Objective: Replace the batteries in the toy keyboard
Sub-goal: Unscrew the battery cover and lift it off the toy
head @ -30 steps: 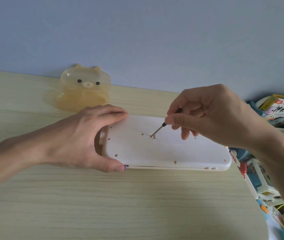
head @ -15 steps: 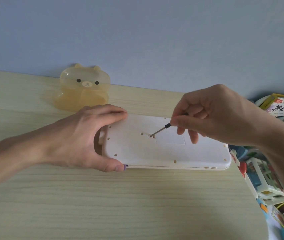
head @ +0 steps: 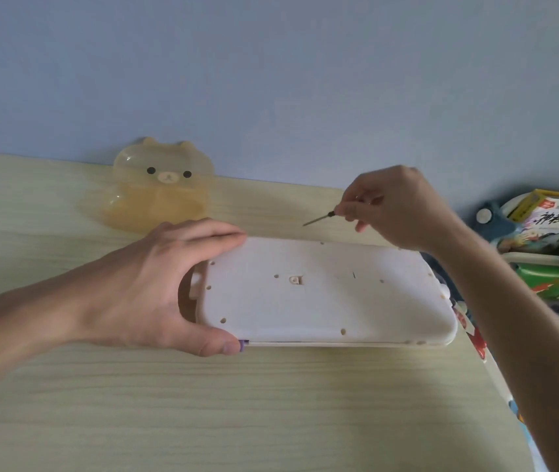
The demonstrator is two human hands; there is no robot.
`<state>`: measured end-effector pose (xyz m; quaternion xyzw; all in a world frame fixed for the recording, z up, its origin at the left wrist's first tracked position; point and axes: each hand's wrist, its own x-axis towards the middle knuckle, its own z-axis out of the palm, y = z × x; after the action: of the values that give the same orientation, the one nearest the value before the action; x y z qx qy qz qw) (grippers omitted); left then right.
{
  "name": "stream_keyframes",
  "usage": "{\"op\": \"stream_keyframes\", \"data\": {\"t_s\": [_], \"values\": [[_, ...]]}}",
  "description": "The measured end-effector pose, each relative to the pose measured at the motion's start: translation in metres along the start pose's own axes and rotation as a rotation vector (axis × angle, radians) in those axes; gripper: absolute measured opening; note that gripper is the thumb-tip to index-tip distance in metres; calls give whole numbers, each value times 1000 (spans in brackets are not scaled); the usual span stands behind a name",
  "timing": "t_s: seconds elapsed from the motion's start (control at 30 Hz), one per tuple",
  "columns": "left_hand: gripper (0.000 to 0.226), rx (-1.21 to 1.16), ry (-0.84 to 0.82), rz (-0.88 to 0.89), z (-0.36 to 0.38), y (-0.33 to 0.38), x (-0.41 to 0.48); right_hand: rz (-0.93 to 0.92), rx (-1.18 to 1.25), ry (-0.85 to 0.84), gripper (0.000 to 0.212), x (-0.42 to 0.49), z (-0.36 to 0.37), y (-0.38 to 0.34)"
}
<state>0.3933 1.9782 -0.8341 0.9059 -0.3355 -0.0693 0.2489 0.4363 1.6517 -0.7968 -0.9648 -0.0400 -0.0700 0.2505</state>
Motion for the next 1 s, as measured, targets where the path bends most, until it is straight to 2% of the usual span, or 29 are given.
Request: {"op": "stream_keyframes", "data": {"t_s": [0.23, 0.5, 0.6, 0.67, 0.8, 1.0], "values": [[128, -7, -3, 2, 0, 2, -1, 31, -22, -181, 3, 17, 24, 19], [128, -6, -4, 5, 0, 3, -1, 71, 24, -195, 7, 17, 21, 19], [128, -6, -2, 14, 0, 2, -1, -25, 15, -139, 9, 6, 15, 10], [130, -6, -4, 15, 0, 0, -1, -185, 34, -134, 11, -9, 9, -3], [129, 13, 15, 36, 1, -1, 1, -463, 57, -279, 13, -45, 6, -30], [131, 15, 45, 45, 2, -4, 2, -506, 9, -348, 13, -54, 9, -31]]}}
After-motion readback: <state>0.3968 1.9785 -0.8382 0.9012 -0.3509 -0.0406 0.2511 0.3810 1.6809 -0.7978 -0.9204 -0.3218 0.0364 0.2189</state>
